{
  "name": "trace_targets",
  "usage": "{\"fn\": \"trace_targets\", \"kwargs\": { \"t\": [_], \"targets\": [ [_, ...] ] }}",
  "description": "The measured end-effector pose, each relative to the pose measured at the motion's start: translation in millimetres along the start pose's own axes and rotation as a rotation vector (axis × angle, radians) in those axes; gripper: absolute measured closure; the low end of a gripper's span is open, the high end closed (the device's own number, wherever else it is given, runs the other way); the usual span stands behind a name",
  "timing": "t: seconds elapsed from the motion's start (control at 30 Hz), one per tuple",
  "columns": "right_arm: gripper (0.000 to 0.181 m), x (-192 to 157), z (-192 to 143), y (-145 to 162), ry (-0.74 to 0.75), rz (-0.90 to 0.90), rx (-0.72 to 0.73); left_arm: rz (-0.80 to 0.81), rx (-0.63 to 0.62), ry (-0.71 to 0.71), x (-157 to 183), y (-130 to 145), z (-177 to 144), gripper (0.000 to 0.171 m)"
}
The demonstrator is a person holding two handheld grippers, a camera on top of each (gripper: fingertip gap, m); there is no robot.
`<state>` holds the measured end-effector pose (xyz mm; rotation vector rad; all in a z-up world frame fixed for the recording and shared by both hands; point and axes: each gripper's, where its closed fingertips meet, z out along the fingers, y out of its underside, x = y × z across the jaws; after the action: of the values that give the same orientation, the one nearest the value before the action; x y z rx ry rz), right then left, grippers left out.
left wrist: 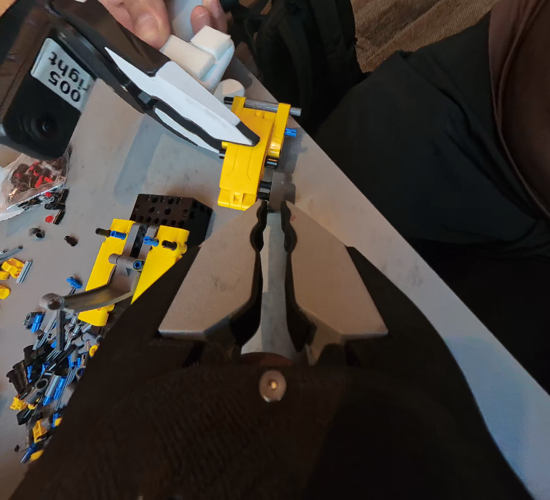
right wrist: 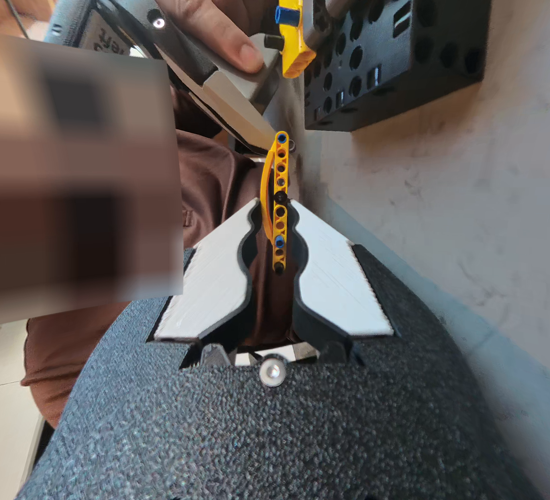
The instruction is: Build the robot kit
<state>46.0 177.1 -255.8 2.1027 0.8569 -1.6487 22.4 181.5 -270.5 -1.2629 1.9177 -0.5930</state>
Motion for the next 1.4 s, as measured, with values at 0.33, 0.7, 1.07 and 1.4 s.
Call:
{"fn": "trace_targets", "kwargs": {
  "t": [0.33, 0.7, 1.07, 1.4],
  "targets": [
    [0.166, 8, 7, 2, 0.081, -0.068, -0.136, 0.047, -0.038, -0.022, -2, 10, -1, 0.165],
    [0.154, 21, -10, 1, 0.523, -0.265, -0.107, 0.022, -0.041, 0.004, -3, 12, -1, 0.165],
    [0.139, 13, -20, -12, 0.825, -0.410, 0.090, 0.020, -0.040, 0.010, -3, 12, -1, 0.165],
    [0.151, 28, -4, -17, 0.842, -0.589, 0.013, -0.073, -0.045, 0.091, -3, 13, 1, 0.166]
  ]
}}
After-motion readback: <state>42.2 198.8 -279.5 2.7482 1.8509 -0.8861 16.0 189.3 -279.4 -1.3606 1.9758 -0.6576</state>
